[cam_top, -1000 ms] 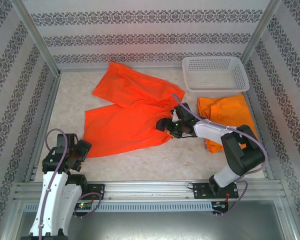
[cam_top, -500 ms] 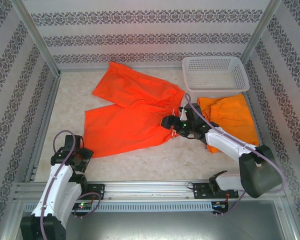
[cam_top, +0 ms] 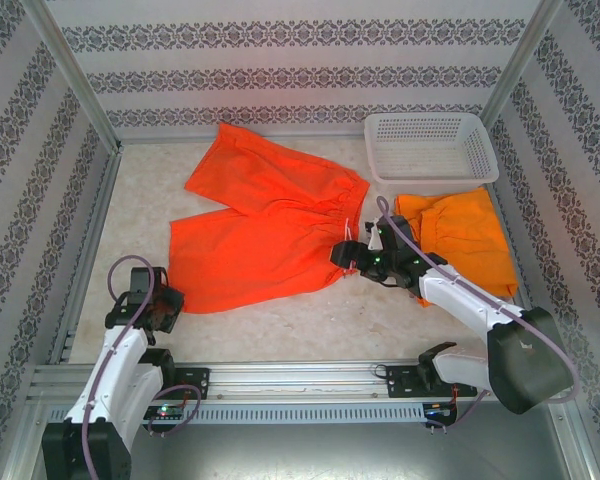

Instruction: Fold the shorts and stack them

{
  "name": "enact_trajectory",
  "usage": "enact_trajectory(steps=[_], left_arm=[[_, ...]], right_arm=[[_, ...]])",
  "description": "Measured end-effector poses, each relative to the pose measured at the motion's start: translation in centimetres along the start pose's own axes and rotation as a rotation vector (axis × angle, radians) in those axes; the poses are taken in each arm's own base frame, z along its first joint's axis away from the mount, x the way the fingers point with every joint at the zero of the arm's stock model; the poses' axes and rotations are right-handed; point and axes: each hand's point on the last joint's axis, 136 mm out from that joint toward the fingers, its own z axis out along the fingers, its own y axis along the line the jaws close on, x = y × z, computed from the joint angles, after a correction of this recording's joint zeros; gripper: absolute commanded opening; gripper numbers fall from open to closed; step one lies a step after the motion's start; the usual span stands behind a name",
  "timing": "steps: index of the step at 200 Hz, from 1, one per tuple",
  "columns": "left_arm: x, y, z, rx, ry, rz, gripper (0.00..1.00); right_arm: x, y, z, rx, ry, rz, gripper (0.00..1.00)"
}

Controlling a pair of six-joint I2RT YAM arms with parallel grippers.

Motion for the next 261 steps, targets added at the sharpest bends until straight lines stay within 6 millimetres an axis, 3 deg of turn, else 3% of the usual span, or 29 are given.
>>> enact_trajectory(steps=[33,67,85,100,121,163,226,261], left_arm=[[-0.9,-2.1,-1.5,0.045,-0.023,0.034,0.0],[-2.5,-5.8,-4.5,0.156,-0.081,0.081,0.0],[-2.7,-6.3,-5.1,0.164,-0.088,0.107,0.0],[-2.7,-6.4,-5.4,0.152,-0.085,0.132,0.0],[-2.9,-6.6,-5.7,0.144,-0.09,0.161,0.0],[-2.9,-6.4,-5.1,0.123,-0.08,0.173,0.0],[-2.6,-5.9,-3.9,0.102,-0.065,0.189,0.0],[-2.8,-6.2,-3.9,0.113,-0.072,0.191,0.0]], right_arm=[[0.0,0.5,-1.4,0.05,-0.011,-0.218,0.83],[0.1,5.4,-3.5,0.057,-0.052,-0.737,0.82],[1.2,6.2,-3.7,0.09,-0.017,-0.998,0.78],[2.0,5.1,-3.4,0.159,0.042,-1.191,0.74],[2.5,2.1,-2.4,0.289,0.162,-1.423,0.73],[2.9,-3.5,-0.7,0.454,0.354,-1.702,0.73],[1.9,-5.1,2.9,0.506,0.418,-1.84,0.65],[0.8,-5.4,3.8,0.521,0.397,-1.857,0.55]])
